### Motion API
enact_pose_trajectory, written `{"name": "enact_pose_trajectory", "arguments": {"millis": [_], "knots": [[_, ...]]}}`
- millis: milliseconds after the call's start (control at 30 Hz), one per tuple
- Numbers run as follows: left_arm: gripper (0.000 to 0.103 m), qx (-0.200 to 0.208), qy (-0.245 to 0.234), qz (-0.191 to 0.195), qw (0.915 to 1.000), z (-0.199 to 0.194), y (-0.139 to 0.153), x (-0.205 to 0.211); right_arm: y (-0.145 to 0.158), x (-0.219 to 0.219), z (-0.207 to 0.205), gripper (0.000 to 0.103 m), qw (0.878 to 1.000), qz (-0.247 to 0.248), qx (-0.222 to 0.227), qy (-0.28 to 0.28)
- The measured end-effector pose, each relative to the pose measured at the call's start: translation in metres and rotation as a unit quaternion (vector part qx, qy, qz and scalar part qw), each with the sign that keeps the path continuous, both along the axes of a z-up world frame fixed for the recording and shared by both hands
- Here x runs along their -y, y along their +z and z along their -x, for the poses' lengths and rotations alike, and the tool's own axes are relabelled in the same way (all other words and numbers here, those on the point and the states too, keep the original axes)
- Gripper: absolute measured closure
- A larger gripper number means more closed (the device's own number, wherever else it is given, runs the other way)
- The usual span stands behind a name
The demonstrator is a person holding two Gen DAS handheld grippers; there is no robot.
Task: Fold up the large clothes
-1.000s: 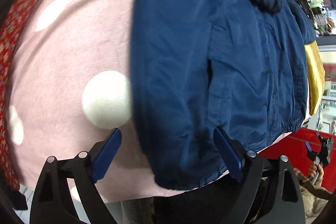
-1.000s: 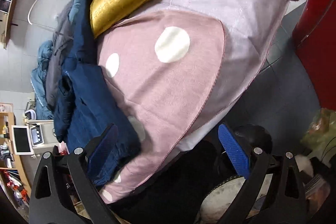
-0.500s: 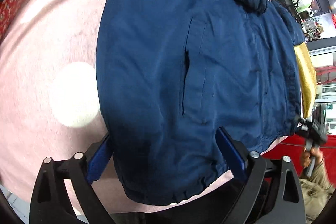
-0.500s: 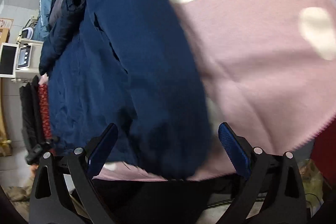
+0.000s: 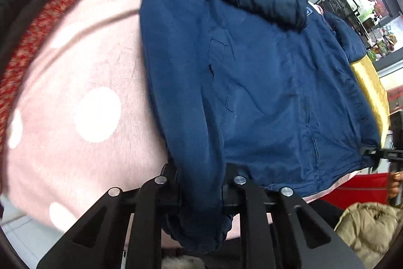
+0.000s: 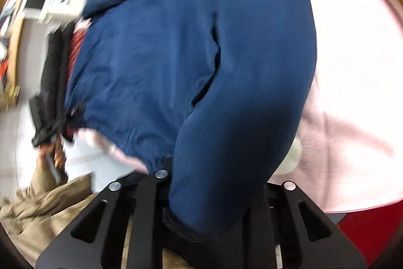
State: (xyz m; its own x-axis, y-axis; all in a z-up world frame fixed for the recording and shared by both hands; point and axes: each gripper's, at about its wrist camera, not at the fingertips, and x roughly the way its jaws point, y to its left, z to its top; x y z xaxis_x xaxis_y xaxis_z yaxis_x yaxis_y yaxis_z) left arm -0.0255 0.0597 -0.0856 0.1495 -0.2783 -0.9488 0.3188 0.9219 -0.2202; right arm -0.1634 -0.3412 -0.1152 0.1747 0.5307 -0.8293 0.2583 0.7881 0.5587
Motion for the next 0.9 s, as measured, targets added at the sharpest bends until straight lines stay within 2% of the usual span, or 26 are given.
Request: {"name": "enact_pose_trajectory", "arguments": {"millis": [33, 167, 233, 300, 400, 467, 533, 567, 600, 633, 667, 733, 800, 833, 900], "knots": [[0.087, 0.000, 0.009, 0.000, 1.0000, 0.008, 0.005, 0.000, 0.020, 0.005, 0.003, 0.087, 0.999, 0.010, 0.008, 0.029], [0.087, -0.031, 0.054, 0.008, 0.9980, 0.061, 0.013, 0.006, 0.068, 0.032, 0.028, 0.087, 0.997, 0.005, 0.030, 0.076], [0.087, -0.047, 0.073, 0.006, 0.9962, 0.086, 0.006, 0.013, 0.073, 0.043, 0.045, 0.087, 0.995, -0.002, 0.022, 0.101], [0.084, -0.056, 0.094, 0.003, 0.9940, 0.100, -0.007, 0.014, 0.056, 0.046, 0.054, 0.085, 0.993, 0.020, -0.008, 0.119], [0.075, -0.060, 0.128, -0.019, 0.9898, 0.104, -0.038, 0.016, -0.003, 0.051, 0.060, 0.076, 0.990, 0.028, -0.077, 0.110], [0.063, -0.060, 0.137, -0.050, 0.9875, 0.102, -0.053, 0.020, -0.037, 0.046, 0.055, 0.062, 0.983, 0.052, -0.117, 0.128], [0.049, -0.050, 0.124, -0.067, 0.9887, 0.101, -0.048, 0.019, -0.050, 0.045, 0.045, 0.052, 0.974, 0.078, -0.159, 0.141], [0.045, -0.037, 0.119, -0.073, 0.9895, 0.103, -0.040, 0.016, -0.046, 0.047, 0.037, 0.047, 0.972, 0.074, -0.171, 0.143], [0.035, -0.019, 0.118, -0.083, 0.9894, 0.106, -0.029, 0.011, -0.037, 0.052, 0.032, 0.042, 0.972, 0.066, -0.173, 0.145], [0.030, -0.005, 0.122, -0.091, 0.9884, 0.110, -0.018, 0.002, -0.020, 0.060, 0.024, 0.027, 0.972, 0.069, -0.169, 0.151], [0.028, 0.015, 0.136, -0.100, 0.9856, 0.113, -0.003, -0.009, -0.006, 0.065, 0.018, 0.018, 0.970, 0.079, -0.165, 0.158], [0.020, 0.047, 0.167, -0.101, 0.9797, 0.116, 0.020, -0.028, 0.035, 0.077, -0.001, 0.018, 0.965, 0.138, -0.133, 0.180], [0.018, 0.087, 0.197, -0.104, 0.9710, 0.116, 0.040, -0.049, 0.069, 0.086, -0.024, 0.018, 0.964, 0.187, -0.081, 0.169], [0.018, 0.112, 0.205, -0.105, 0.9666, 0.112, 0.049, -0.052, 0.082, 0.091, -0.029, 0.018, 0.967, 0.197, -0.051, 0.156], [0.018, 0.148, 0.205, -0.102, 0.9621, 0.093, 0.057, -0.050, 0.109, 0.089, -0.047, 0.016, 0.974, 0.186, 0.040, 0.121]]}}
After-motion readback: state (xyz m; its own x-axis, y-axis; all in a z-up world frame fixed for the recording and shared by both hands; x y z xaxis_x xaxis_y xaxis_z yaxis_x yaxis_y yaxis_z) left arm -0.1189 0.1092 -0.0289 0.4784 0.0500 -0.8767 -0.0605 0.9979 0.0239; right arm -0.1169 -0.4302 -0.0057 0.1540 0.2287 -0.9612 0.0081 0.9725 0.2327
